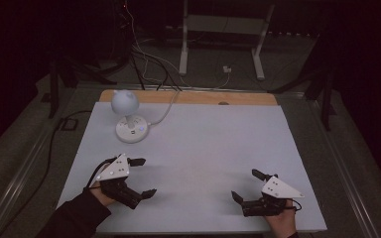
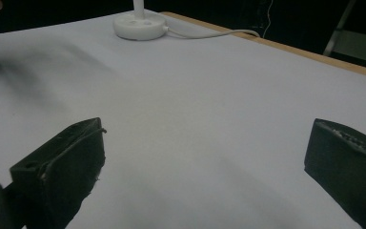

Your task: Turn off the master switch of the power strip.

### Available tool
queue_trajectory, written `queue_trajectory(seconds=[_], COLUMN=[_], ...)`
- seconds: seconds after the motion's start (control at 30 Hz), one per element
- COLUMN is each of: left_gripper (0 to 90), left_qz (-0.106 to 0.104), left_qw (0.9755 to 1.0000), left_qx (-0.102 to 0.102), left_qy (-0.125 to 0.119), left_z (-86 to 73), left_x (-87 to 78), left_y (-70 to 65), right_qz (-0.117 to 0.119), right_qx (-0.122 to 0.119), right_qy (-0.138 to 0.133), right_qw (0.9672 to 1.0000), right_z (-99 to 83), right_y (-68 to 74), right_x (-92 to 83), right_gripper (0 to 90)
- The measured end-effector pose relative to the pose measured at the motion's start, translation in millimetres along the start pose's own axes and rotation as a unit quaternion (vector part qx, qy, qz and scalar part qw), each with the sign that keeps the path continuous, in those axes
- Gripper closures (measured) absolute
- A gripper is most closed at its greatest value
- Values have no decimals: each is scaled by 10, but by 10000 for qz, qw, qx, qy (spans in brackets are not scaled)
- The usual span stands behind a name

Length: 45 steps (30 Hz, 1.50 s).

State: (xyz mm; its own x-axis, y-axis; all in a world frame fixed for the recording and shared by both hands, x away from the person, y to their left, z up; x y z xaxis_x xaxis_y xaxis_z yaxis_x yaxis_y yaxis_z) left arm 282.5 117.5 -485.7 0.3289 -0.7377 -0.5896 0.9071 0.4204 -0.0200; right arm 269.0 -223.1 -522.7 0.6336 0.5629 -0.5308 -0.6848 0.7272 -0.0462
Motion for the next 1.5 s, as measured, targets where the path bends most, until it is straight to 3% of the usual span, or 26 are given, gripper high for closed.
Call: queue_trajectory(seconds=[0.47, 0.67, 1.0, 1.1, 1.4, 1.5], left_gripper=[4, 4, 10, 10, 10, 9], left_qz=[370, 559, 1050, 1077, 1089, 1229], left_qw=[9991, 9974, 9915, 9909, 9865, 9843], left_qx=[-201, -435, -742, -783, -1204, -1257], left_qy=[-104, -160, -189, -180, -227, -125], left_z=[211, 258, 318, 320, 333, 323], left_x=[49, 67, 111, 130, 205, 254], left_y=[216, 365, 650, 695, 866, 947], right_qz=[58, 84, 93, 80, 88, 93], right_qx=[16, 48, 36, 50, 55, 78], right_qy=[3, -20, -51, -66, -48, -63], right_qw=[10000, 10000, 9999, 9999, 9999, 9999], right_z=[-4, 0, 4, 8, -2, 2], right_y=[6, 5, 10, 8, 8, 4], right_x=[-1, -8, -15, -19, -17, -14], right_gripper=[1, 1, 1, 1, 1, 1])
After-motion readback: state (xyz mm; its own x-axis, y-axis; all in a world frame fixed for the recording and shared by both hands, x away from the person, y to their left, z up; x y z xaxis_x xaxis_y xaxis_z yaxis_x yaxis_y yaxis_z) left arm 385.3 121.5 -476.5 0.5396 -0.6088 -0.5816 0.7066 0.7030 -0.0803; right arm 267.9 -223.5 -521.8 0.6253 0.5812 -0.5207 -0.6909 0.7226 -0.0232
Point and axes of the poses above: each handheld gripper's, and its own axes: x roughly forward along the jaws, z roughly out of its top, y roughly to its left, the point moved 7 cm from there along x, roughly forward along the jaws, and after that the axes turned 10 degrees about y, right-handed, at the moved point
